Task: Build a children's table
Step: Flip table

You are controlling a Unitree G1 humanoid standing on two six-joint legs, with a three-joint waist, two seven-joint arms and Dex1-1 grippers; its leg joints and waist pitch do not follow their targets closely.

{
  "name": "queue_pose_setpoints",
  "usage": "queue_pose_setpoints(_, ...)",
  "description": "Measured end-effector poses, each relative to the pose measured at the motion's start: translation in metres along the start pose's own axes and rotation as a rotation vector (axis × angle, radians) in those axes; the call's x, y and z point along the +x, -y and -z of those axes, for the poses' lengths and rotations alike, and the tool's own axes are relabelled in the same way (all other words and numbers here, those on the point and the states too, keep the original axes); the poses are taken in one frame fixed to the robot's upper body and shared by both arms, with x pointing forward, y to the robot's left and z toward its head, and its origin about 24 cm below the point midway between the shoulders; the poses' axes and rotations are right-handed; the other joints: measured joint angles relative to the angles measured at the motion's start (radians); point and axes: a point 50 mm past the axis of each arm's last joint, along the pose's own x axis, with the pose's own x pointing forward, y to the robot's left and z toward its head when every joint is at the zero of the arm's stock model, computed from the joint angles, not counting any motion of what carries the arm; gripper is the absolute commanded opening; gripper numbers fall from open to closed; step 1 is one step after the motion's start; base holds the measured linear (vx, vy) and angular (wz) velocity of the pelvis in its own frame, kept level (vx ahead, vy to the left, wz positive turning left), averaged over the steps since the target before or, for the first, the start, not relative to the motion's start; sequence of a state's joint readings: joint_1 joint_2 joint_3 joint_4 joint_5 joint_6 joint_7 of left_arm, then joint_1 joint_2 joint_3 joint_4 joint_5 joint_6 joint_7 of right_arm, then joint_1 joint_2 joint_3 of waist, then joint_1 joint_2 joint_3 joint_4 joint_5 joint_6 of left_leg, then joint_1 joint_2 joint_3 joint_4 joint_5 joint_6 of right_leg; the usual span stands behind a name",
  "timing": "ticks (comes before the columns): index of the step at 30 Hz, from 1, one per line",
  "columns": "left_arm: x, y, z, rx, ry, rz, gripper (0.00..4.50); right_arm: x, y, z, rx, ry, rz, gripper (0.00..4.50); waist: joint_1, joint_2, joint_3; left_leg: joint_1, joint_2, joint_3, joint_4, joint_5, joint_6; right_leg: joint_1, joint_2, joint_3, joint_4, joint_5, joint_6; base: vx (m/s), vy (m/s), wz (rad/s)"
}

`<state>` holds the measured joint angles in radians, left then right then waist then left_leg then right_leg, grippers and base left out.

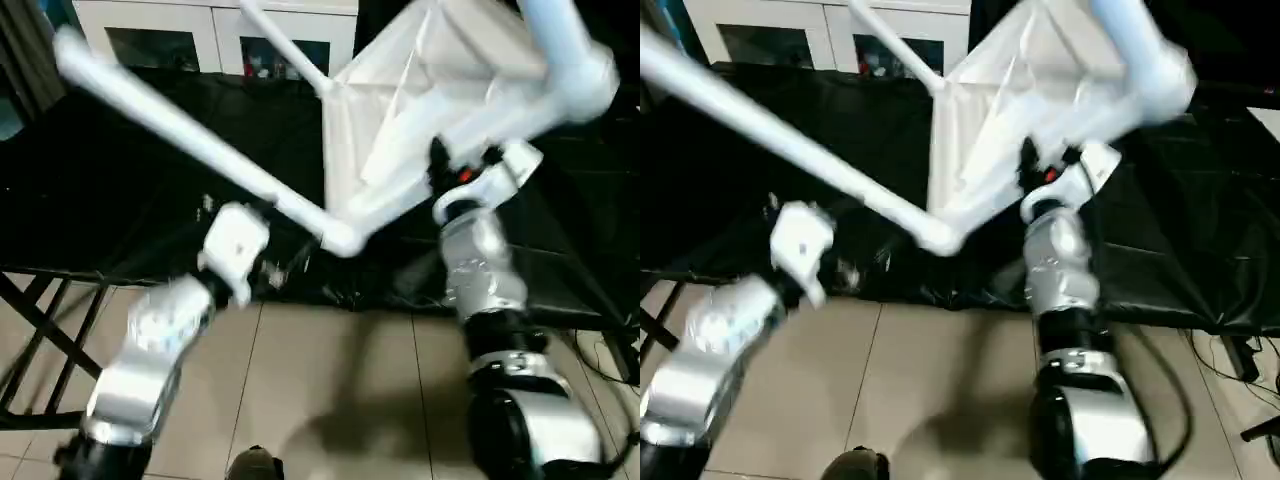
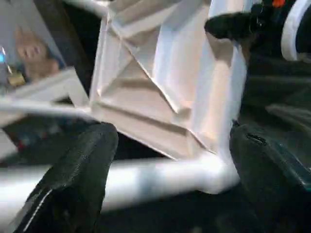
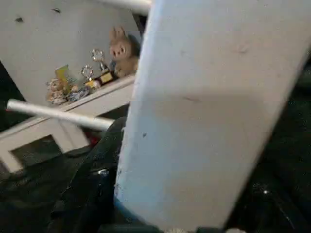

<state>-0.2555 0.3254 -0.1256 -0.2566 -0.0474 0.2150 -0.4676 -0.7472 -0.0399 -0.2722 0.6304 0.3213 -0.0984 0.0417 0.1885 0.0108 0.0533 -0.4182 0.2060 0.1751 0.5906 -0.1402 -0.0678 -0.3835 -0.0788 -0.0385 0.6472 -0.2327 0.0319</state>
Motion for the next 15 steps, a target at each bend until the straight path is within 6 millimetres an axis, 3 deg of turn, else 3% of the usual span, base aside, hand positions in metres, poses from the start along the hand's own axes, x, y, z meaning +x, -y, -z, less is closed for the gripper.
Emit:
queue_pose_setpoints(6, 0.014, -0.016, -0.034, 0.157, 0.118, -0.018, 4.12, 0.002, -0.008, -0.009, -0.158, 0.029, 0.005, 1.92, 0.003, -0.001, -0.001, 0.0, 0.0, 0.0, 0.001, 0.0, 0.0, 0.001, 0.0, 0.0, 0.0, 0.002, 0.0, 0.0, 0.0, 0.0)
queue_pose_setpoints(11, 0.018, -0.021, -0.047, 0.271, 0.147, -0.028, 4.12, 0.004, -0.005, -0.016, -0.315, 0.051, 0.013, 1.85, 0.004, -0.008, -0.004, -0.001, 0.0, 0.0, 0.002, 0.0, 0.0, 0.001, 0.0, 0.0, 0.0, 0.003, 0.0, 0.0, 0.0, 0.0)
queue_pose_setpoints(15, 0.025, -0.027, -0.071, 0.364, 0.232, -0.033, 4.12, 0.01, -0.012, -0.014, -0.399, 0.039, 0.003, 1.66, -0.011, -0.01, -0.005, -0.001, 0.0, 0.0, 0.002, 0.0, -0.001, 0.0, 0.0, 0.0, 0.0, 0.005, -0.001, 0.0, 0.0, 0.0)
